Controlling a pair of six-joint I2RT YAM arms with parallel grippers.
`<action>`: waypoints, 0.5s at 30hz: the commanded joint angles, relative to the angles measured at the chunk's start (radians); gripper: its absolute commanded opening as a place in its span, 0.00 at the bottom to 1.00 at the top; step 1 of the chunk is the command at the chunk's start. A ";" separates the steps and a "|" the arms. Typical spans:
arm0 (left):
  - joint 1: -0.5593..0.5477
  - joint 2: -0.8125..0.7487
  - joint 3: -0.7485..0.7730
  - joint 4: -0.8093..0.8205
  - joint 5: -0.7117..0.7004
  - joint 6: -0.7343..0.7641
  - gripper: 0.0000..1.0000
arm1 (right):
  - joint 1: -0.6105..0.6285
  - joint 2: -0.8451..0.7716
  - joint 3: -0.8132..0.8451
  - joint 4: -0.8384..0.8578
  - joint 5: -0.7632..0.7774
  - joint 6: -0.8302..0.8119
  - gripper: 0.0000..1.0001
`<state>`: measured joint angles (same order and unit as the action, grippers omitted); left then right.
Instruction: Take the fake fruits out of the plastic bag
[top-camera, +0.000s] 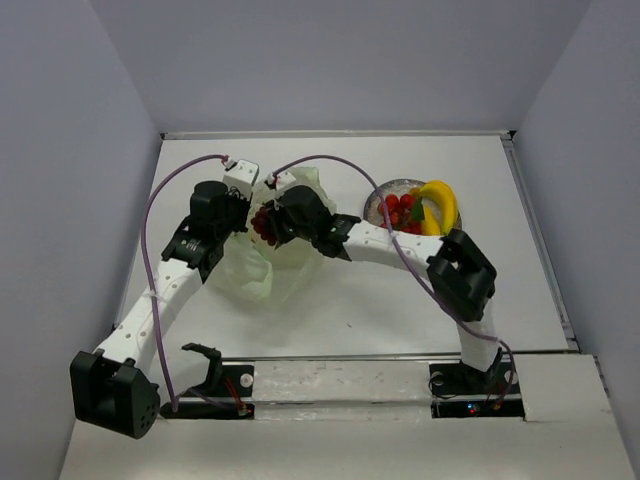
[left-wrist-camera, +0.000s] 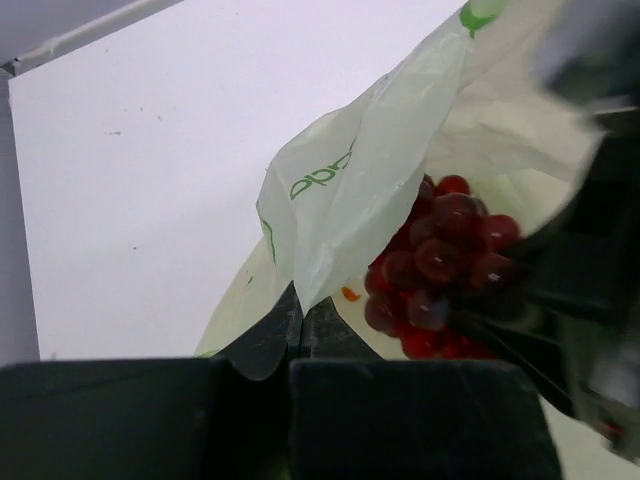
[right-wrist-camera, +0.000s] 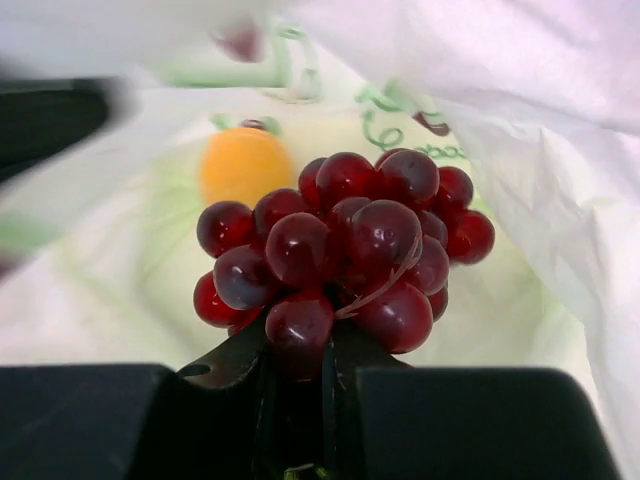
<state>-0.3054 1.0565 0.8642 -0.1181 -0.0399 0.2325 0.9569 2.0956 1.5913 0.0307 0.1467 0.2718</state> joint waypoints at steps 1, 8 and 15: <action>0.009 0.016 0.061 0.090 -0.020 -0.016 0.00 | -0.001 -0.228 -0.071 0.026 -0.212 -0.072 0.01; 0.009 0.045 0.101 0.110 0.012 -0.016 0.00 | -0.001 -0.384 -0.100 -0.116 -0.424 -0.169 0.01; 0.009 -0.004 0.067 0.097 0.009 0.008 0.00 | -0.111 -0.583 -0.033 -0.175 -0.285 -0.103 0.01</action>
<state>-0.2993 1.1049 0.9180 -0.0658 -0.0345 0.2283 0.9360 1.6466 1.4910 -0.1345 -0.1913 0.1532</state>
